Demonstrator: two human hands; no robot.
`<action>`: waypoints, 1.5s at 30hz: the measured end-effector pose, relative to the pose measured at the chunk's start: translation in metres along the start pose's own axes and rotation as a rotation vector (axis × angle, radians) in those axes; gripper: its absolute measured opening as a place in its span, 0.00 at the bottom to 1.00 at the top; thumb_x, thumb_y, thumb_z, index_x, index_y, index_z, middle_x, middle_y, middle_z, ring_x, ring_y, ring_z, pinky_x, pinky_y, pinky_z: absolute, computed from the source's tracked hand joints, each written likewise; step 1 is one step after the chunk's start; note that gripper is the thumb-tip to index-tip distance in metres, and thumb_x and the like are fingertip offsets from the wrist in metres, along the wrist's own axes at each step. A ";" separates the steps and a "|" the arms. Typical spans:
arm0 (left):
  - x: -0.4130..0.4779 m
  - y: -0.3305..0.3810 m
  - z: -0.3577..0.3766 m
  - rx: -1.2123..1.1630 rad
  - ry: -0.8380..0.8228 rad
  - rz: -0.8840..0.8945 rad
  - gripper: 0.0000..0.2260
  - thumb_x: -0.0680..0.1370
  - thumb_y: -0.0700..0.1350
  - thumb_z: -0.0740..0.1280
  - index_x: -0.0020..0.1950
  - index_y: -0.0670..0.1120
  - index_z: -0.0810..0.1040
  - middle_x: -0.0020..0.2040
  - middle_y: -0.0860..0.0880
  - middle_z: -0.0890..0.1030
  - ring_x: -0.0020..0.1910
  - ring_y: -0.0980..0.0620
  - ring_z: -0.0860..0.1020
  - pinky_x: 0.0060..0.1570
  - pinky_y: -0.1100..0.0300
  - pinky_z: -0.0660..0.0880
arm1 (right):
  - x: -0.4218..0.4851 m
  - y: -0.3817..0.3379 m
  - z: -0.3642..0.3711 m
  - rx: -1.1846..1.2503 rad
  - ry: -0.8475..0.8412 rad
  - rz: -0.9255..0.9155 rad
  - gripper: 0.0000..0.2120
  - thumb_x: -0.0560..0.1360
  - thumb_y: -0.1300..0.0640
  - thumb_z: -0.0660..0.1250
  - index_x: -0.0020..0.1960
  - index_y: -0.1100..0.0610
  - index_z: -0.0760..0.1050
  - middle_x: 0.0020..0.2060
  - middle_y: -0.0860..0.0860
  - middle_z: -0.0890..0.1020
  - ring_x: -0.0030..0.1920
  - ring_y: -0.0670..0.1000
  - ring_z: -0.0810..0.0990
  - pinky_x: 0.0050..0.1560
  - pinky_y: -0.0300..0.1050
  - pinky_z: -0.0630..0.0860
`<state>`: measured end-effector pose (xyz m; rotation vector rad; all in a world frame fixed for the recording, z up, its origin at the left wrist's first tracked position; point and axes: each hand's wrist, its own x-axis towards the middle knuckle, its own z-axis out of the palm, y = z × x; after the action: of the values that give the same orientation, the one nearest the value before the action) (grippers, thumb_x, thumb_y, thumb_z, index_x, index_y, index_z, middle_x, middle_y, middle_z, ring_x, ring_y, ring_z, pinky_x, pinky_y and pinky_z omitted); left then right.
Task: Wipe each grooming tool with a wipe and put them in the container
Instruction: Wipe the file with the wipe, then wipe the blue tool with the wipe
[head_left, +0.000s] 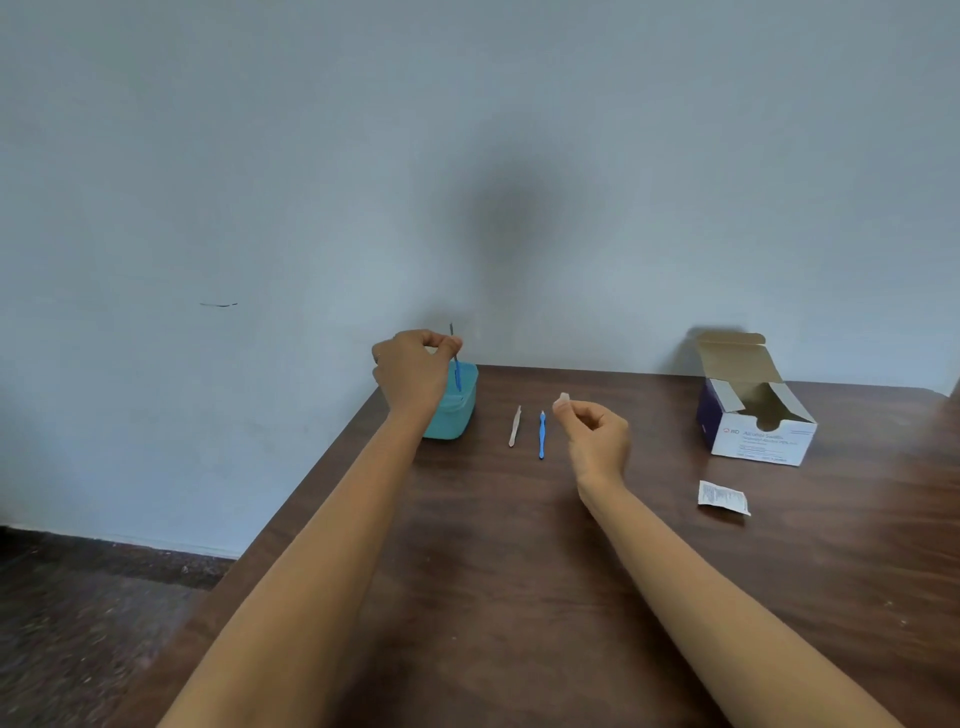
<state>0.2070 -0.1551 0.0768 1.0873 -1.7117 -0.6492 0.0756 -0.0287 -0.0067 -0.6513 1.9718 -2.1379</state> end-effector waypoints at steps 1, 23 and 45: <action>0.004 -0.001 0.001 0.069 0.000 0.001 0.11 0.76 0.52 0.68 0.47 0.46 0.84 0.51 0.48 0.82 0.62 0.46 0.71 0.55 0.53 0.67 | 0.003 0.002 0.001 -0.021 0.023 -0.029 0.08 0.73 0.51 0.71 0.40 0.55 0.83 0.35 0.47 0.83 0.37 0.43 0.79 0.37 0.32 0.71; 0.068 -0.046 0.061 0.962 -0.395 0.041 0.09 0.73 0.45 0.70 0.48 0.46 0.72 0.55 0.44 0.77 0.67 0.42 0.62 0.61 0.49 0.63 | 0.036 0.032 0.012 -0.264 0.142 0.036 0.09 0.75 0.47 0.68 0.40 0.50 0.78 0.39 0.47 0.81 0.38 0.46 0.75 0.40 0.43 0.71; 0.075 -0.051 0.077 1.023 -0.401 0.069 0.12 0.75 0.47 0.68 0.56 0.43 0.76 0.58 0.43 0.77 0.71 0.38 0.59 0.64 0.48 0.62 | 0.039 0.035 0.013 -0.215 0.125 0.051 0.11 0.73 0.42 0.67 0.40 0.49 0.80 0.39 0.45 0.82 0.40 0.46 0.77 0.41 0.43 0.71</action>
<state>0.1454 -0.2496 0.0391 1.6315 -2.5137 0.1363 0.0404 -0.0605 -0.0324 -0.5025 2.2806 -1.9995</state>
